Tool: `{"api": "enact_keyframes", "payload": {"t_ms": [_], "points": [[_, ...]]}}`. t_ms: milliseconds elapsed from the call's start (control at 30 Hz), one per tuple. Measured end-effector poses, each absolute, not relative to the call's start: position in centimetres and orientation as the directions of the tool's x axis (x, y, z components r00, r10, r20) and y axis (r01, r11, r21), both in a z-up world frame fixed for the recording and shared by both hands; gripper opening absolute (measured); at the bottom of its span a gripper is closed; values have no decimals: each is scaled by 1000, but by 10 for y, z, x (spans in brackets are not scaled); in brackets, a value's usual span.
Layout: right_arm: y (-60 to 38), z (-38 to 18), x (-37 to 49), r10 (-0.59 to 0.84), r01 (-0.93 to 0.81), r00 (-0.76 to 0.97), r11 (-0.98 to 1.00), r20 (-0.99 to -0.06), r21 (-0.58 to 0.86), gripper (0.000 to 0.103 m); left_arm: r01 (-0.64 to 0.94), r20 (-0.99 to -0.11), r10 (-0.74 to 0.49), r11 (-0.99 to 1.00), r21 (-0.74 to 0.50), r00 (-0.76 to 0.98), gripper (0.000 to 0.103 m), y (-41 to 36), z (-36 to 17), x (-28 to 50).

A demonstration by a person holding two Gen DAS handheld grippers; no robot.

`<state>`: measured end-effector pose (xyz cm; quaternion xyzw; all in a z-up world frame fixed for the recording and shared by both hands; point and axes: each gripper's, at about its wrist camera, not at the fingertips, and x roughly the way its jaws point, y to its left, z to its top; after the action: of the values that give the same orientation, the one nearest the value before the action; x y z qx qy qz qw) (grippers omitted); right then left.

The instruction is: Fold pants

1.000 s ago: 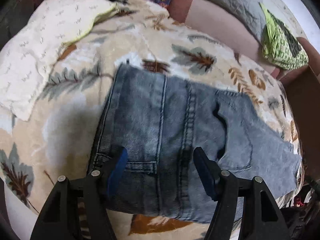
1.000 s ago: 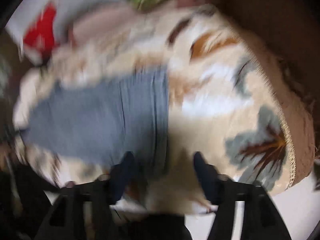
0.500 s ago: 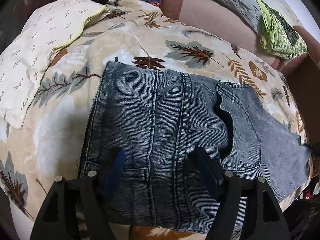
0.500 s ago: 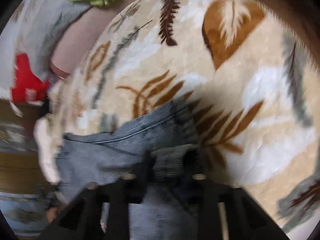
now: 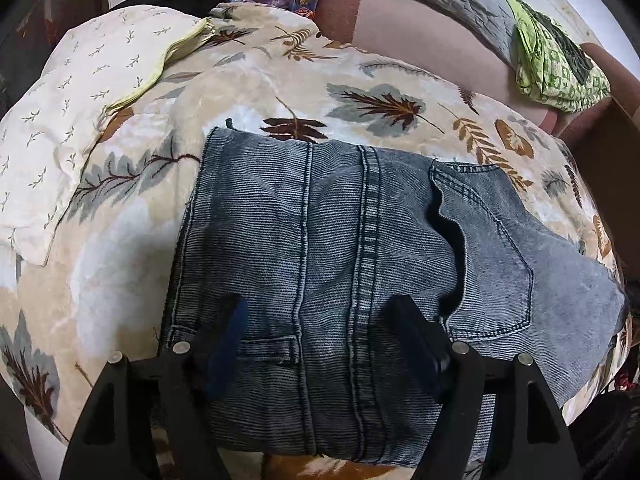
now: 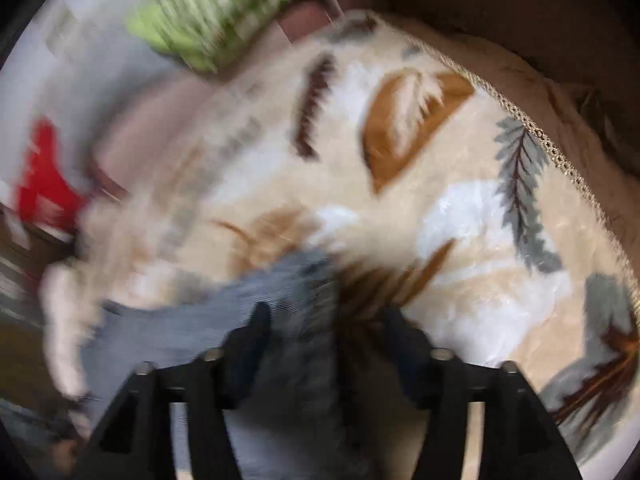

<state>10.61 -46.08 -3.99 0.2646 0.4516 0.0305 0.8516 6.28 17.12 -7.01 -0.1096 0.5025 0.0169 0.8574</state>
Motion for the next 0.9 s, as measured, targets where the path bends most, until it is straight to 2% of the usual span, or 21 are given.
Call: {"api": "enact_keyframes", "payload": {"t_ms": [33,167,267,300,333,367,400,433,467,533,600,633,667,700,733,767,800,900], "points": [[-461,-38,99,289,182,600,858,-746,479,73,-140,-866,-81,975,-171,494,76,171,-70,63],[-461,-53,71,329,173,536,858,-778,483,73,-156,-867,-83,971,-181,491,76,171,-67,61],[-457,-56,59,306,138,503,895,-808,425,71,-172,-868,-91,965,-198,489,76,173,-63,60],[-451,-55,58,310,105,500,905,-809,412,65,-174,-871,-93,964,-200,483,76,173,-63,60],[-442,-52,57,317,73,484,914,-815,399,38,-173,-873,-92,965,-197,479,76,172,-63,60],[-433,-47,52,293,56,481,930,-826,362,32,-171,-875,-91,966,-194,476,76,172,-63,61],[-424,-40,51,260,26,478,951,-839,309,30,-170,-876,-90,967,-192,474,76,173,-64,61],[-416,-34,50,264,1,463,954,-846,299,20,-173,-877,-89,966,-191,472,76,173,-65,61],[-411,-29,49,269,-12,447,955,-853,295,18,-175,-877,-89,966,-192,471,76,174,-65,61],[-412,-23,48,258,4,417,958,-871,285,18,-178,-878,-90,965,-194,469,76,175,-65,62],[-425,-47,54,259,45,311,957,-915,286,18,-184,-883,-87,964,-191,462,76,174,-62,63],[-432,-70,59,171,85,241,977,-955,196,26,-190,-881,-85,963,-193,465,76,174,-57,63],[-438,-79,58,192,99,239,970,-952,221,35,-184,-871,-96,961,-208,482,76,172,-49,61],[-440,-77,57,203,100,259,967,-944,235,35,-171,-860,-107,961,-218,499,76,169,-41,59],[-440,-70,55,202,101,280,966,-938,238,41,-156,-850,-111,963,-220,515,76,165,-34,58],[-440,-61,53,194,96,312,968,-930,234,59,-139,-841,-113,966,-217,529,76,161,-27,57],[-440,-49,49,169,95,349,972,-922,214,65,-109,-830,-114,973,-206,547,76,152,-19,56],[-434,-17,48,93,101,441,983,-892,153,66,-49,-824,-93,988,-145,559,76,133,-18,61]]}}
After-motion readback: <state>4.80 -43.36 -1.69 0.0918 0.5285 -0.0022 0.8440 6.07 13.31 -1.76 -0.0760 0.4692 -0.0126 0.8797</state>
